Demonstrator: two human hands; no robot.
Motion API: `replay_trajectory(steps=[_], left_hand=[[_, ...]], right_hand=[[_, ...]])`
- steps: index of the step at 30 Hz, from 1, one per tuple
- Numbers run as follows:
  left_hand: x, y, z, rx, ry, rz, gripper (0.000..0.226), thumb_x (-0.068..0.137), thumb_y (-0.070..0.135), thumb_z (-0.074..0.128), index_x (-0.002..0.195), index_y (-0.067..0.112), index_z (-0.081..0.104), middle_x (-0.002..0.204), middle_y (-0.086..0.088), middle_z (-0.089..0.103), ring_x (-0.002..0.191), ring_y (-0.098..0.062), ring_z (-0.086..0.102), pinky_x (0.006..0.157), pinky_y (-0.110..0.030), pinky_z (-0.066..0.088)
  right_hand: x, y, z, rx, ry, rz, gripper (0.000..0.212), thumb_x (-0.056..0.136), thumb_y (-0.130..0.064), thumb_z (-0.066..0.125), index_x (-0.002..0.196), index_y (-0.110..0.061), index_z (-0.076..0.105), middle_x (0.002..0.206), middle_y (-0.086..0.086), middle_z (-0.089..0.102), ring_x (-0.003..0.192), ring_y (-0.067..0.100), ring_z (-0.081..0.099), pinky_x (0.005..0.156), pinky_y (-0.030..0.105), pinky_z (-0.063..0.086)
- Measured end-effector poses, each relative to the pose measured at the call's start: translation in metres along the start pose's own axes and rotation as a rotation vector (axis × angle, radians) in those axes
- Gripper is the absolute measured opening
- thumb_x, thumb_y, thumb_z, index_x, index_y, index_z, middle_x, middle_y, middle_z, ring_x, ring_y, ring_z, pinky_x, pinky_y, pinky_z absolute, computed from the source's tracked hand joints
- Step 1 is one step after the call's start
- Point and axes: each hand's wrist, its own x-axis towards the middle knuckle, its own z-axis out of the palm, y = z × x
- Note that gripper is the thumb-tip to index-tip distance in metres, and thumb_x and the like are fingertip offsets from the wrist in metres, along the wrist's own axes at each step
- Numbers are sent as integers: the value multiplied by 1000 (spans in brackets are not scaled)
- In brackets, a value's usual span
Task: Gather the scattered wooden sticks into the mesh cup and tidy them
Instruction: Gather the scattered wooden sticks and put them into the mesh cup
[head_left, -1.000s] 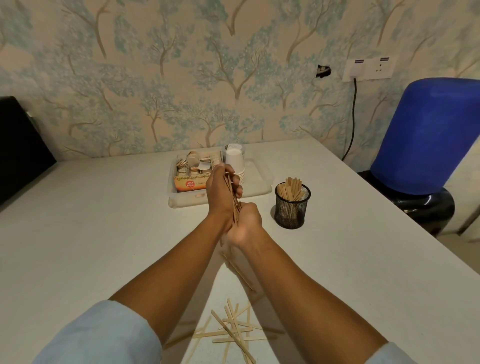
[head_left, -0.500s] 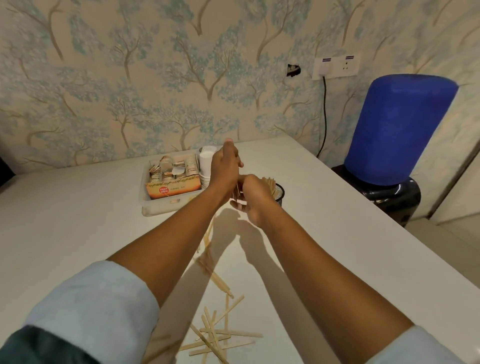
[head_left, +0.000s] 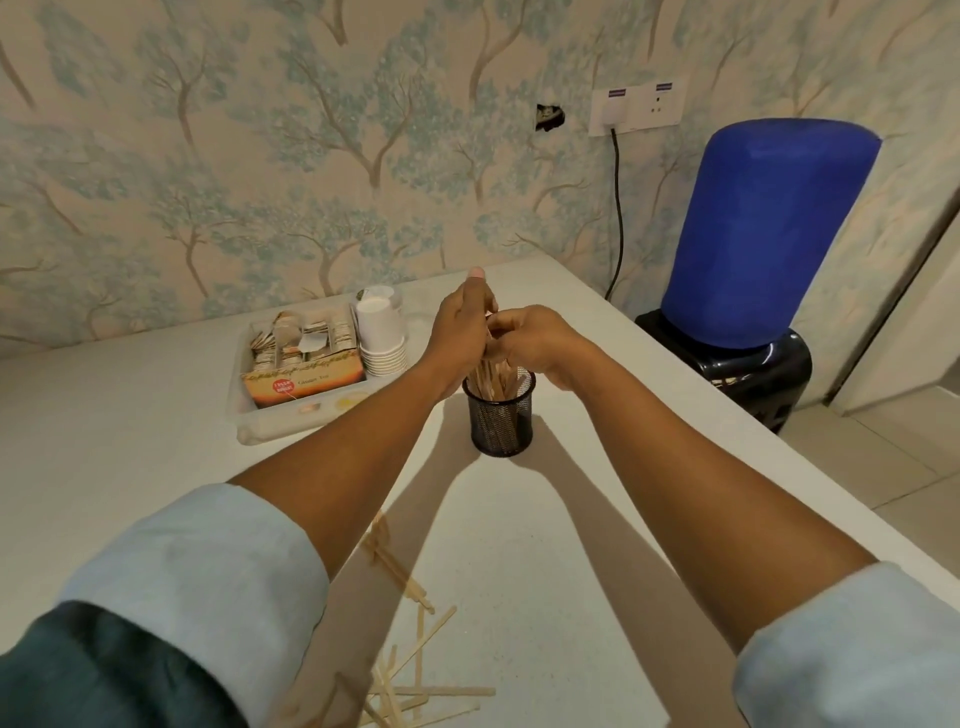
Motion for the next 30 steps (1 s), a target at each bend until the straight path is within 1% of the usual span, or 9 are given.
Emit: replay_trajectory(steps=[3, 6, 9, 13, 17, 20, 22, 25, 30], left_hand=[[0, -3, 4, 36, -39, 30, 44, 107, 46, 32, 77, 18, 48, 66, 6, 44, 55, 0, 42, 58, -15, 38], [1, -8, 4, 92, -68, 33, 35, 104, 49, 42, 90, 20, 58, 74, 5, 56, 68, -7, 53, 69, -24, 45], [4, -11, 0, 150, -52, 47, 29, 98, 45, 58, 103, 17, 66, 93, 4, 66, 89, -14, 61, 86, -34, 51], [6, -9, -10, 252, -104, 85, 20, 89, 37, 73, 100, 20, 76, 97, 5, 73, 87, -13, 66, 87, -38, 57], [9, -2, -18, 280, -167, 48, 24, 90, 28, 74, 111, 17, 77, 110, 0, 75, 101, -17, 70, 98, -42, 55], [10, 2, -20, 282, -194, -8, 30, 91, 25, 73, 118, 12, 74, 121, -2, 72, 110, -19, 68, 103, -42, 52], [9, 3, -20, 317, -211, -24, 25, 90, 22, 74, 112, 11, 77, 113, -4, 75, 108, -20, 69, 101, -42, 54], [6, 4, -19, 345, -213, -48, 15, 89, 16, 75, 102, 11, 79, 100, -7, 77, 102, -23, 71, 98, -42, 55], [4, 2, -18, 386, -200, -69, 13, 89, 19, 76, 99, 11, 80, 95, -8, 77, 98, -24, 72, 94, -44, 57]], right_hand=[[6, 9, -8, -24, 1, 2, 16, 79, 2, 71, 93, -4, 74, 88, 13, 71, 80, 19, 65, 76, 28, 55], [10, 18, -13, -110, 13, 16, 10, 79, -4, 73, 86, -11, 76, 84, 7, 73, 79, 19, 65, 75, 30, 55], [13, 25, -14, -151, 23, 21, 10, 79, -9, 77, 88, -10, 77, 86, 6, 74, 84, 20, 66, 74, 30, 53], [16, 29, -13, -148, 47, 30, 18, 76, -11, 80, 94, -11, 77, 95, 8, 74, 96, 25, 67, 87, 39, 56], [18, 30, -12, -103, 52, 26, 22, 77, -11, 80, 98, -8, 76, 99, 12, 73, 99, 30, 67, 92, 45, 55], [17, 30, -10, -132, 36, 24, 22, 78, -12, 79, 99, -7, 75, 99, 14, 73, 99, 32, 68, 92, 45, 55], [17, 30, -10, -179, 16, 28, 23, 79, -14, 78, 100, -6, 75, 99, 14, 73, 98, 30, 68, 90, 41, 56], [17, 28, -10, -311, 8, 16, 23, 79, -18, 79, 98, -6, 75, 97, 15, 72, 91, 26, 67, 81, 36, 54], [16, 23, -12, -448, 76, -18, 28, 71, -24, 85, 95, -11, 78, 94, 7, 73, 90, 21, 67, 75, 32, 56]])
